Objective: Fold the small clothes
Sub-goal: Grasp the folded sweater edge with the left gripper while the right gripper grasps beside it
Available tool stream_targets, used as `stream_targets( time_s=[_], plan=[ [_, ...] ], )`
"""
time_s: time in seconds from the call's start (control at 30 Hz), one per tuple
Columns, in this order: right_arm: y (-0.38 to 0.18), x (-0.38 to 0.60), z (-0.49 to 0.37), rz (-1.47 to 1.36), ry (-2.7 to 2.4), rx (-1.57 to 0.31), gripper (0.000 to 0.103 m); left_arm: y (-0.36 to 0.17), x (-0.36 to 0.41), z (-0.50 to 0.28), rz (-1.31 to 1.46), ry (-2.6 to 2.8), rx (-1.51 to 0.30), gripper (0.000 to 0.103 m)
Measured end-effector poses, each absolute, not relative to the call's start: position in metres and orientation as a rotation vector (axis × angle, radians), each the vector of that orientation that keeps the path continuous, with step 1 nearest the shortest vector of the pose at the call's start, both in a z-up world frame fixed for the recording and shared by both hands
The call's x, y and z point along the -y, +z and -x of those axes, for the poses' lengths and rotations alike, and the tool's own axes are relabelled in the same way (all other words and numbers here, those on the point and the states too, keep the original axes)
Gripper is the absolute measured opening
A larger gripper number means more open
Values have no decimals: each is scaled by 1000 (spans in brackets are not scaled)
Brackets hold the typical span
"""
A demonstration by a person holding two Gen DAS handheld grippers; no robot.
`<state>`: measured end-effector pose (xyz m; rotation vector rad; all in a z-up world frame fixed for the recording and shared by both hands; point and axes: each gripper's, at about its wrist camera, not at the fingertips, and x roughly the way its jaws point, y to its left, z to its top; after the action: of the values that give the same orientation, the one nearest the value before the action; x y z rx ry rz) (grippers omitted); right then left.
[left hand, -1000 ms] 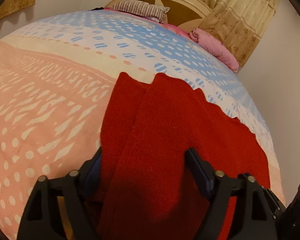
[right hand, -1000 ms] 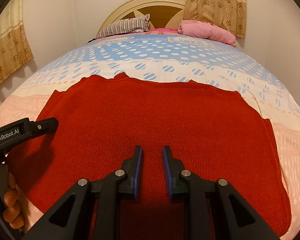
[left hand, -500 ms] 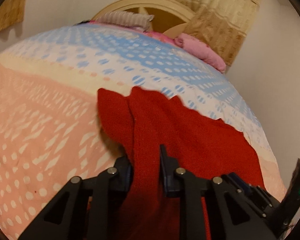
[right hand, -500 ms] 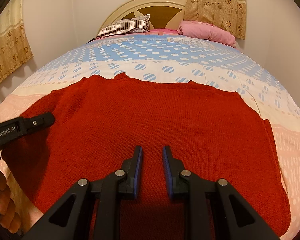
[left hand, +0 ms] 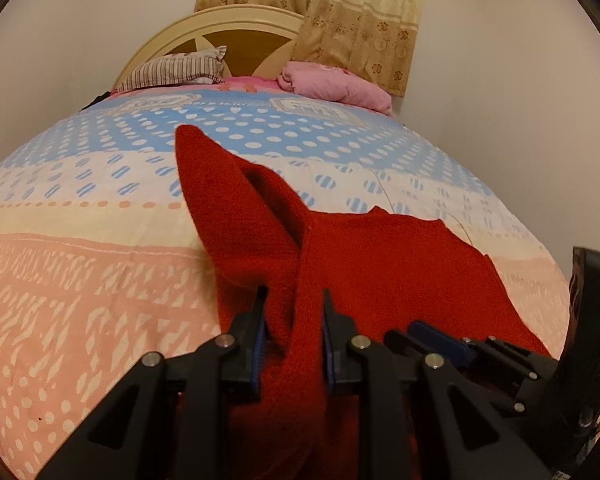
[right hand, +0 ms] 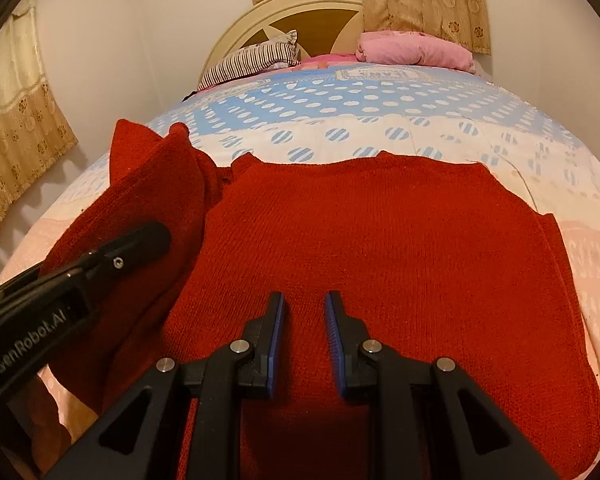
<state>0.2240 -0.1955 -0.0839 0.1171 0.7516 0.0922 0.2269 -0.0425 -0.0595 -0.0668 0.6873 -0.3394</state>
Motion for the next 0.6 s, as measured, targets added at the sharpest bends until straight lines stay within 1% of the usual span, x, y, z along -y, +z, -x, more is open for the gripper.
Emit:
stream_targets(
  time_s=[0.13, 0.27, 0.4, 0.43, 0.47, 0.5, 0.53, 0.57, 0.6],
  plan=[
    [-82, 199, -224, -143, 107, -760, 22, -57, 43, -225, 62, -350, -684, 23],
    [-74, 222, -229, -311, 219, -769, 22, -55, 51, -223, 50, -376, -675, 23],
    [-60, 233, -239, -416, 312, -765, 22, -54, 69, -220, -3, -408, -662, 23],
    [-56, 234, -241, -435, 333, -759, 24, -54, 74, -218, -23, -422, -657, 23],
    [-51, 235, -244, -458, 360, -754, 34, -54, 79, -216, -39, -434, -653, 23],
    [-48, 235, -246, -482, 386, -750, 41, -55, 81, -215, -44, -441, -652, 23],
    [-44, 236, -249, -509, 416, -748, 57, -56, 83, -214, -48, -449, -651, 23],
    [-42, 235, -253, -534, 443, -749, 69, -57, 83, -213, -47, -451, -651, 23],
    [-41, 234, -257, -548, 468, -748, 71, -57, 82, -213, -41, -450, -651, 23]
  ],
)
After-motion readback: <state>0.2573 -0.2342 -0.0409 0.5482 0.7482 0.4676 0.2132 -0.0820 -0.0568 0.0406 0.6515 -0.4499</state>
